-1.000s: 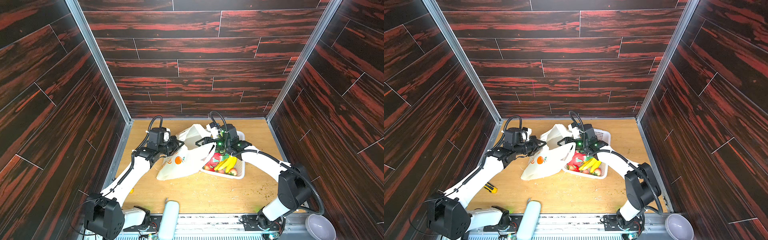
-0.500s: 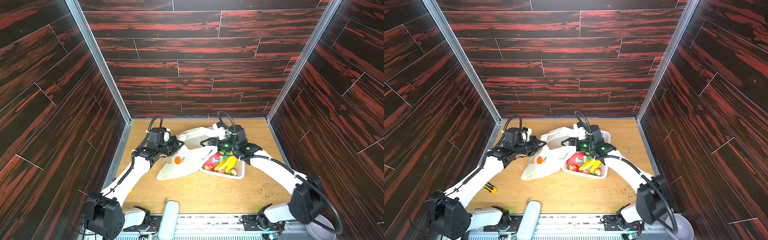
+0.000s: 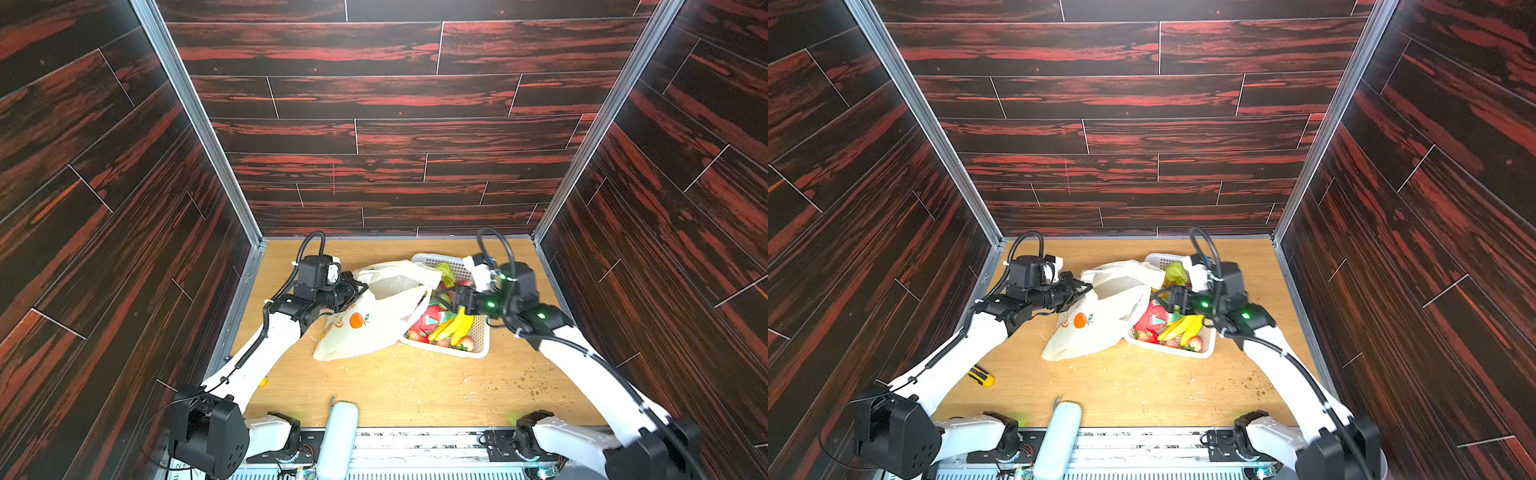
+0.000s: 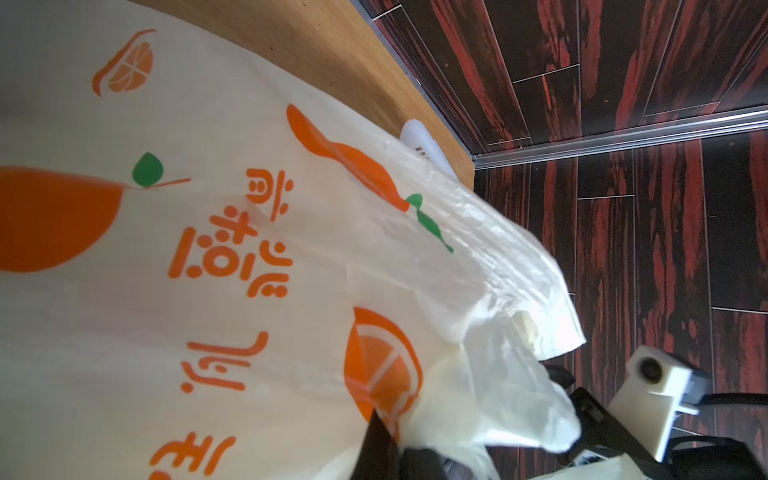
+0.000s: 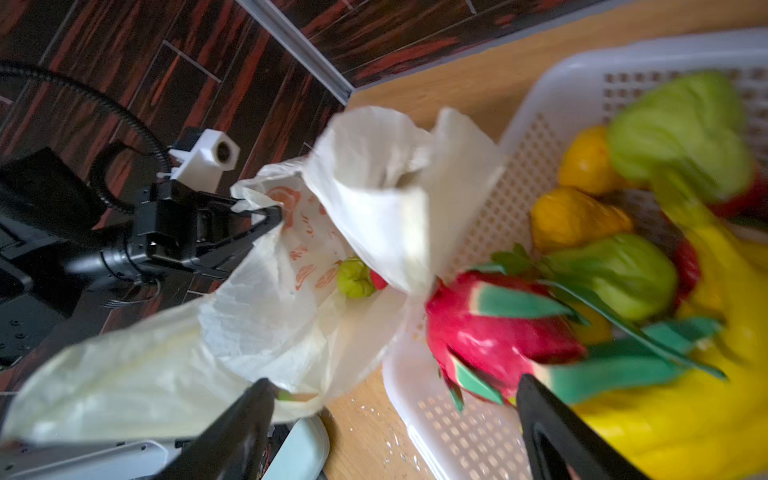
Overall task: Place the fake fruits into the plastic bag and tie a complex knot
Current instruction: 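Move the right gripper into the basket and grasp the pink dragon fruit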
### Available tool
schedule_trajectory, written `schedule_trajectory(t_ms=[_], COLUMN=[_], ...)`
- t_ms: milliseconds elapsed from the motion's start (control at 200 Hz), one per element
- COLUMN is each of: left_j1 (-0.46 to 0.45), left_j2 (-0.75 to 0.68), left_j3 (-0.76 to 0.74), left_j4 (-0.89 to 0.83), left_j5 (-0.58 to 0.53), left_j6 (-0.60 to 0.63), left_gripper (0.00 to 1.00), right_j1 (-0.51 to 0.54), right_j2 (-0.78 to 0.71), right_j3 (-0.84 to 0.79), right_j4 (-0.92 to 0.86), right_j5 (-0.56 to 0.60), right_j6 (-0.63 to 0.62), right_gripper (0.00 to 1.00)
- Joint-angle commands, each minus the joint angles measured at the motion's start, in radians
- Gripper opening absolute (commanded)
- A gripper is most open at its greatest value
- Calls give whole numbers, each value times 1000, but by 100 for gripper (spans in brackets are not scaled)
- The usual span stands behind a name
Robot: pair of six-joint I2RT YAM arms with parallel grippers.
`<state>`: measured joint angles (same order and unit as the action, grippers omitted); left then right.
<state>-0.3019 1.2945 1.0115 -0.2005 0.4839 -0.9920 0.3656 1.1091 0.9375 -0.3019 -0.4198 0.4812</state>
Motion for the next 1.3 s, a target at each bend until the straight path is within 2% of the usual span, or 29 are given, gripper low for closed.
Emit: schedule_trajectory(t_ms=[0, 125, 296, 451, 516, 561, 621, 952, 1298], left_j1=[4, 4, 5, 4, 4, 4, 4, 4, 4], left_j2=[-10, -11, -14, -12, -12, -12, -11, -13, -14], left_j3=[-10, -13, -17, -12, -12, -12, -12, -15, -17], left_j4=[13, 16, 35, 36, 37, 39, 38, 41, 44], left_j5=[-13, -22, -27, -24, -23, -22, -20, -14, -10], left_j6=[-4, -9, -23, -22, -23, -21, -21, -18, -17], left_gripper=[0, 0, 0, 0, 0, 0, 0, 0, 0], right_j1=[-30, -32, -24, 13, 22, 30, 45, 105, 119], right_j2=[-37, -36, 16, 14, 25, 38, 66, 229, 305], right_j3=[-55, -127, -187, -289, -310, -302, -276, -219, -195], right_j4=[-46, 24, 87, 291, 326, 323, 287, 377, 389], right_j5=[-28, -43, 11, 22, 43, 62, 117, 140, 185], right_j6=[53, 192, 498, 755, 827, 834, 835, 889, 898], right_gripper=[92, 92, 92, 93, 93, 98, 99, 99, 99])
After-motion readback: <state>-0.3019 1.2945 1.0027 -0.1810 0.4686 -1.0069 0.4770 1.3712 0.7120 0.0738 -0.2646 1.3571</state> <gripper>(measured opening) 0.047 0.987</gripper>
